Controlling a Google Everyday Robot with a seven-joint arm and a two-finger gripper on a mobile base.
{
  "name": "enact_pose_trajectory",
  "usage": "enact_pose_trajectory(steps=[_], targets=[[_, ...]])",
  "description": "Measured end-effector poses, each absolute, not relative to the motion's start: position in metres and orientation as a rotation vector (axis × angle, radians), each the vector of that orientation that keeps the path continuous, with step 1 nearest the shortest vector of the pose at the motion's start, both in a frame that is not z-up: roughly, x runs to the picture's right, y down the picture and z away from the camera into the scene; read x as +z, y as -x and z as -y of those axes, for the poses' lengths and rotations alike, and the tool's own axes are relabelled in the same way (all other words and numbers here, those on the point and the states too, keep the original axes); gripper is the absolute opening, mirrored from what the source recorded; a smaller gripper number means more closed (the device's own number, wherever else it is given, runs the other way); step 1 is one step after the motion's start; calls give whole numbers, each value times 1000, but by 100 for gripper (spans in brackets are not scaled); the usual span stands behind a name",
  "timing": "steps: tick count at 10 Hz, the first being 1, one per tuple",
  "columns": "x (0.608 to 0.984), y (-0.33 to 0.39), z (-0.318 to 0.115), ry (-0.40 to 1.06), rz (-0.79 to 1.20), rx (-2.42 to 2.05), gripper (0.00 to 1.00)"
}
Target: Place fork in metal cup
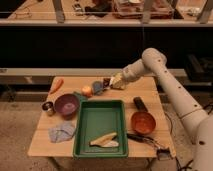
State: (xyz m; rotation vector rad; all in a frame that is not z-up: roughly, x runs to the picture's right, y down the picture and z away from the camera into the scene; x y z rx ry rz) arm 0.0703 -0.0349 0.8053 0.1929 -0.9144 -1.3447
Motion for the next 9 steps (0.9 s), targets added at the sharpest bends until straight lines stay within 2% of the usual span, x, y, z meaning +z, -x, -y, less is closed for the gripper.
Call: enact_pose_trajectory(steps=[4, 9], targets=[[791, -49, 34, -222, 929, -1395, 0], [790, 32, 38, -235, 985, -1471, 0]])
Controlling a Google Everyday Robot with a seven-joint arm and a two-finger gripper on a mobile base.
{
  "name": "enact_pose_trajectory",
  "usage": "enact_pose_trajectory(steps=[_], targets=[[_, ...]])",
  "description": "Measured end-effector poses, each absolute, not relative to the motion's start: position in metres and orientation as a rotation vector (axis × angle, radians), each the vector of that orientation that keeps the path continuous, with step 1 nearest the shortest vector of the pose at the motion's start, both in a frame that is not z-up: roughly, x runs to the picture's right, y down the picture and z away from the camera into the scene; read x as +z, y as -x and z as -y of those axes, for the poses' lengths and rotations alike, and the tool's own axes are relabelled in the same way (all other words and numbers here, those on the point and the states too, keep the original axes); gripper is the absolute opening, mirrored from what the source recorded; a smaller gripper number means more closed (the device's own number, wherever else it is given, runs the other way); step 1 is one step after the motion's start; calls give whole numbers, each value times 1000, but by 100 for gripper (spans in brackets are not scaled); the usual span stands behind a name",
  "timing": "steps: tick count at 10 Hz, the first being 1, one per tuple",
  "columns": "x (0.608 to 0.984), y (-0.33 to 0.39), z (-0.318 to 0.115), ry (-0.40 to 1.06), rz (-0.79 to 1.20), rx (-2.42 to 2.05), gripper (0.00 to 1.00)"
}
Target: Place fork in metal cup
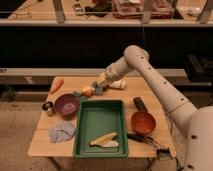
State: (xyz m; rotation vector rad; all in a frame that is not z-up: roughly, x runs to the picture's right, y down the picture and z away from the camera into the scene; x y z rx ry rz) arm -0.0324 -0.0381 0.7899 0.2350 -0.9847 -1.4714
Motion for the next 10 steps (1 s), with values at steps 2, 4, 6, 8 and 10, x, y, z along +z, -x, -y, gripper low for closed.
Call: enact_pose_trajectory(steps=[2, 4, 6, 8, 10], targets=[[793, 61, 40, -231, 991, -1500, 0], [799, 87, 40, -217, 1003, -1524, 0], [801, 107, 40, -212, 1019, -1541, 0], [800, 130, 40, -217, 1047, -1552, 0], [799, 144, 39, -222, 1067, -1560, 0]])
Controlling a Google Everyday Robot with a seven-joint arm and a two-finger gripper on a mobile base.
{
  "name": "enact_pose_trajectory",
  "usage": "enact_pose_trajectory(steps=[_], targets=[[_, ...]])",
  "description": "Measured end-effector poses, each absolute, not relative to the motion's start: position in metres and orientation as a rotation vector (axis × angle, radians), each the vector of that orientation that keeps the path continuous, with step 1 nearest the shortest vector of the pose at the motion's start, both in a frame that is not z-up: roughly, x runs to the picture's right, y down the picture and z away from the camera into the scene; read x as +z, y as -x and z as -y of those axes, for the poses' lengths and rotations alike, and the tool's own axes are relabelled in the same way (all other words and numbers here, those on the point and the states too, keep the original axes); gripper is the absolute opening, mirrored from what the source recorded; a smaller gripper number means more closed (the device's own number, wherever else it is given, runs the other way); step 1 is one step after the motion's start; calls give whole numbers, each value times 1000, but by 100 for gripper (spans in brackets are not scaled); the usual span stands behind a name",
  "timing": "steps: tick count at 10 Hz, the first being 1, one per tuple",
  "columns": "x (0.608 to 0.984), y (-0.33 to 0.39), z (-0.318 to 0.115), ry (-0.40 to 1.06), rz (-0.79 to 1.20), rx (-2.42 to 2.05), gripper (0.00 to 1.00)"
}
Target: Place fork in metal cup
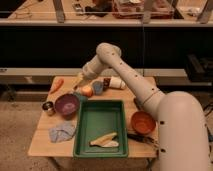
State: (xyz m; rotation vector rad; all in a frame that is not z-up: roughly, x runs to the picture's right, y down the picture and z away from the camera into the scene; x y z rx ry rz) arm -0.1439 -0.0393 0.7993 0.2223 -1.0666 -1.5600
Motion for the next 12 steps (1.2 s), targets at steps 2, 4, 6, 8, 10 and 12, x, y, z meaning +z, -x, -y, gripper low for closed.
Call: enact_pose_trajectory(steps=[2, 4, 6, 8, 10, 12], targets=[[800, 170, 36, -228, 1090, -1579, 0], [802, 184, 33, -223, 1103, -1590, 0], [805, 195, 28, -215, 1110, -1606, 0], [812, 202, 24, -200, 1105, -1614, 0], [817, 209, 21, -188, 1100, -1612, 0], [817, 216, 18, -181, 1101, -1618, 0]])
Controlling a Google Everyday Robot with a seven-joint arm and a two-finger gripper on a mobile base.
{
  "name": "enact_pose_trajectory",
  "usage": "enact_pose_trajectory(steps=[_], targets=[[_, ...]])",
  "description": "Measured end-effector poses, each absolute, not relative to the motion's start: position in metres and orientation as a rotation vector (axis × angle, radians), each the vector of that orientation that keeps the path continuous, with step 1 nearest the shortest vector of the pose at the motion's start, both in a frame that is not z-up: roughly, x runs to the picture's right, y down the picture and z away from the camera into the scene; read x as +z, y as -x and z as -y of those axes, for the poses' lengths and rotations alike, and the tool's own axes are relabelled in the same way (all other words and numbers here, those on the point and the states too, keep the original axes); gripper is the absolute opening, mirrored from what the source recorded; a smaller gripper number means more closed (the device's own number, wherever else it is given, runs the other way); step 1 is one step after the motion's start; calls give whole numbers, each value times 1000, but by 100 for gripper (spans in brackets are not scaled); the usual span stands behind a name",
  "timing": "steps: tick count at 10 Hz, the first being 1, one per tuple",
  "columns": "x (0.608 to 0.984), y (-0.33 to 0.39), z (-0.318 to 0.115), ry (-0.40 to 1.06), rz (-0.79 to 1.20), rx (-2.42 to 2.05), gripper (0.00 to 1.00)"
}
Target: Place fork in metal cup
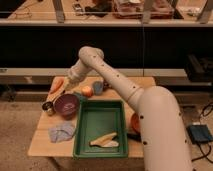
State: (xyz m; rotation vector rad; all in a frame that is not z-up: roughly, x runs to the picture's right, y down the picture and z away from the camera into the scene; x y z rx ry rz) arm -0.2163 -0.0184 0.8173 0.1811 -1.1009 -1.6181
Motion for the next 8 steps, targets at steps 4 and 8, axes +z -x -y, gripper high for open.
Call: enact_pose_trajectory(steps=[4, 8], targets=[[819, 226, 15, -167, 1090, -1632, 0], [827, 240, 10, -150, 1077, -1652, 0]])
